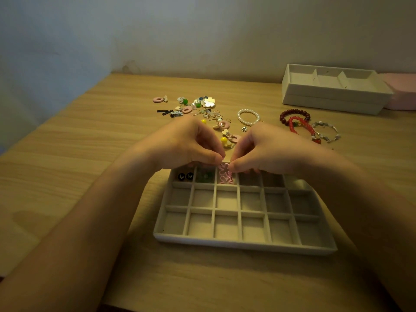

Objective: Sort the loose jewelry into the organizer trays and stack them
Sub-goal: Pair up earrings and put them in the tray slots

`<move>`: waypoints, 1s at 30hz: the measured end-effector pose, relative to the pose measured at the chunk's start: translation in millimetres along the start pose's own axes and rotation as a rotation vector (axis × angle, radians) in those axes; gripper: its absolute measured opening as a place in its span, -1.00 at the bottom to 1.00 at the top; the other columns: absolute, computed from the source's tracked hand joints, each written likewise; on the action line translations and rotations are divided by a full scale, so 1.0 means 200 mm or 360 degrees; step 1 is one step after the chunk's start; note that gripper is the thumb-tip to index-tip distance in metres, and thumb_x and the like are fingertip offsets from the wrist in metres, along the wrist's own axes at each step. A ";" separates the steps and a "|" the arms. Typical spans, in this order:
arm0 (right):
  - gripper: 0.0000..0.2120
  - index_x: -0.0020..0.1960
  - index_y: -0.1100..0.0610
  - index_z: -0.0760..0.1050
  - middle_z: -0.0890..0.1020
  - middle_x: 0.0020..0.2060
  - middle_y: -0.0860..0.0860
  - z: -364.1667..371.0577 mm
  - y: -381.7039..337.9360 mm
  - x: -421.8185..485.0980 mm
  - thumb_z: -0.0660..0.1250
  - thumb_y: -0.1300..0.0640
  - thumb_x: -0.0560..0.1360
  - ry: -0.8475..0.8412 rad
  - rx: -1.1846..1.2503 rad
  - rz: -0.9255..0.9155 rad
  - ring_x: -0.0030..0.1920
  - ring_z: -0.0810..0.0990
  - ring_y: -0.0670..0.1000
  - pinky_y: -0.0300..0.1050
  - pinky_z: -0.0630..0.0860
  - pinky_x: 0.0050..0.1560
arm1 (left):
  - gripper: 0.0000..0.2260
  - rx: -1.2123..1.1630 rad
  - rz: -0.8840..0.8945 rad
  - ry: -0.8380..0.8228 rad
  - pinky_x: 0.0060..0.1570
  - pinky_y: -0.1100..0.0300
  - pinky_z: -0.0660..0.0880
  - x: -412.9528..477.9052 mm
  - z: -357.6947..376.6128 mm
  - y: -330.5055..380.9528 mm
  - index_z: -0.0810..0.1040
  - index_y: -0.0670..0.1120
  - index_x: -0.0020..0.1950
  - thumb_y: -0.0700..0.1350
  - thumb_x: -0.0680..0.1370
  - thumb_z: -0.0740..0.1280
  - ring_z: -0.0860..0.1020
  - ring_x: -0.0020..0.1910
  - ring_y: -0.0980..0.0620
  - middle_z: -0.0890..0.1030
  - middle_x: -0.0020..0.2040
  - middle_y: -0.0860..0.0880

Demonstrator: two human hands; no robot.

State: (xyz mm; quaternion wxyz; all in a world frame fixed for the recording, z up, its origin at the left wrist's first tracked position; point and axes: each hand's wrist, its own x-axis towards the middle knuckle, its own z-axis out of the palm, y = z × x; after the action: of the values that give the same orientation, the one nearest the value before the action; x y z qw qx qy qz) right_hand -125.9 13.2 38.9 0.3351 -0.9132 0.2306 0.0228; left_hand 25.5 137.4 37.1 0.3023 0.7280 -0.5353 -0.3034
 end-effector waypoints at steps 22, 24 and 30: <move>-0.89 -0.26 0.01 0.66 0.64 -0.35 -0.10 0.08 -0.06 -0.01 0.55 0.13 0.41 0.0215 -0.0326 0.0080 -0.29 0.59 -0.15 -0.26 0.49 -0.41 | -0.90 0.0419 0.0098 0.0007 -0.24 0.29 0.54 0.02 0.04 -0.01 0.75 0.07 -0.11 -0.14 0.45 0.54 0.63 -0.26 0.24 0.71 -0.25 0.16; -0.89 -0.25 -0.01 0.66 0.60 -0.38 -0.16 0.06 -0.05 -0.01 0.53 0.12 0.43 0.0224 -0.0297 0.0027 -0.33 0.55 -0.20 -0.39 0.35 -0.48 | -0.89 0.0421 0.0103 0.0026 -0.14 0.15 0.63 0.02 0.04 -0.01 0.75 0.06 -0.12 -0.14 0.42 0.56 0.65 -0.24 0.23 0.71 -0.24 0.14; -0.76 -0.05 -0.02 0.75 0.54 -0.50 -0.29 -0.03 -0.04 -0.02 0.31 0.18 0.57 0.0053 -0.0144 -0.0099 -0.42 0.47 -0.40 -0.44 0.30 -0.55 | -0.93 0.0584 0.0080 0.0065 -0.26 0.19 0.55 0.02 0.05 -0.01 0.72 0.10 -0.15 -0.08 0.44 0.55 0.60 -0.31 0.19 0.67 -0.30 0.15</move>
State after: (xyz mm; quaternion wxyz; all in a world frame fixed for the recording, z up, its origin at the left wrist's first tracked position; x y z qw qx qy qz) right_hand -127.0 16.0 49.3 0.2901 -0.9345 0.2062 0.0076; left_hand 20.1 133.0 29.9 0.1829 0.7633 -0.5934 -0.1782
